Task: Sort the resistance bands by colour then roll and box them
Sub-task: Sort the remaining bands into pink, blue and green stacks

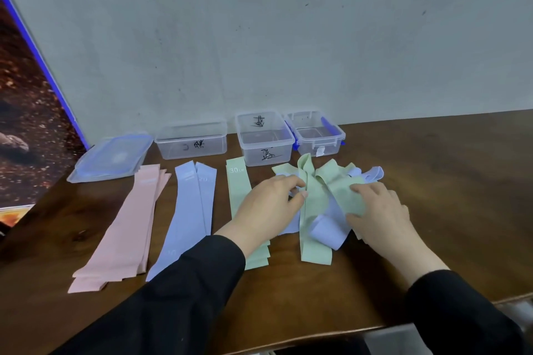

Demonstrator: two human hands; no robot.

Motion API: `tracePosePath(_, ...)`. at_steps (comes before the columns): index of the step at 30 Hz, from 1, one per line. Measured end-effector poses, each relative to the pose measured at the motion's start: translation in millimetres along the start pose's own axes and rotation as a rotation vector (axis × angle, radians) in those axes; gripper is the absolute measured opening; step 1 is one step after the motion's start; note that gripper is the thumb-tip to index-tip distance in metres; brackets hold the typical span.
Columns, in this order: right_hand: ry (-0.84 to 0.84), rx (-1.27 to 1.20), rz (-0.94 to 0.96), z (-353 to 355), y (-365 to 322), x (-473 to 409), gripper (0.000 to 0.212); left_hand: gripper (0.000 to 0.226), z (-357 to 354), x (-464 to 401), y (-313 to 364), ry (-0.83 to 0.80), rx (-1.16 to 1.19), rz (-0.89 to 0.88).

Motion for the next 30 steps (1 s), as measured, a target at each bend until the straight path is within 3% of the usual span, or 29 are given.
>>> tracePosePath(3, -0.08, 0.023, -0.073, -8, 9, 1, 0.061, 0.032, -7, 2, 2, -0.029, -0.02, -0.012)
tracePosePath(7, -0.035, -0.023, -0.061, -11, 12, 0, 0.044, 0.032, -11, 3, 3, -0.035, -0.004, -0.004)
tracePosePath(11, 0.011, -0.257, -0.059, -6, 11, -1, 0.054, 0.033, -11, 4, 6, -0.032, 0.009, -0.013)
tracePosePath(18, 0.092, -0.862, -0.183, 40, -5, -1, 0.03, 0.043, -9, 7, 21, -0.056, 0.079, -0.128)
tracePosePath(21, 0.083, -0.963, -0.15, 58, -26, 1, 0.013, 0.059, -9, 6, 28, -0.063, 0.106, -0.152)
tracePosePath(24, 0.012, -0.988, -0.101, 61, -42, 0, 0.011, 0.072, -10, 6, 33, -0.08, 0.135, -0.162)
tracePosePath(28, -0.06, -0.959, -0.082, 57, -55, 2, 0.023, 0.074, 0, 6, 36, 0.084, 0.06, -0.197)
tracePosePath(30, -0.083, -1.048, -0.101, 55, -63, 6, 0.027, 0.057, 12, 8, 37, 0.278, 0.041, -0.267)
Point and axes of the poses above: each hand's wrist, its own x-axis away from the middle knuckle, its own z-axis out of the back of the hand, y = z × x, the point moved 6 cm from there along -x, towards the middle knuckle, and after that the axes turned 4 degrees about y, right-handed, at the moved point
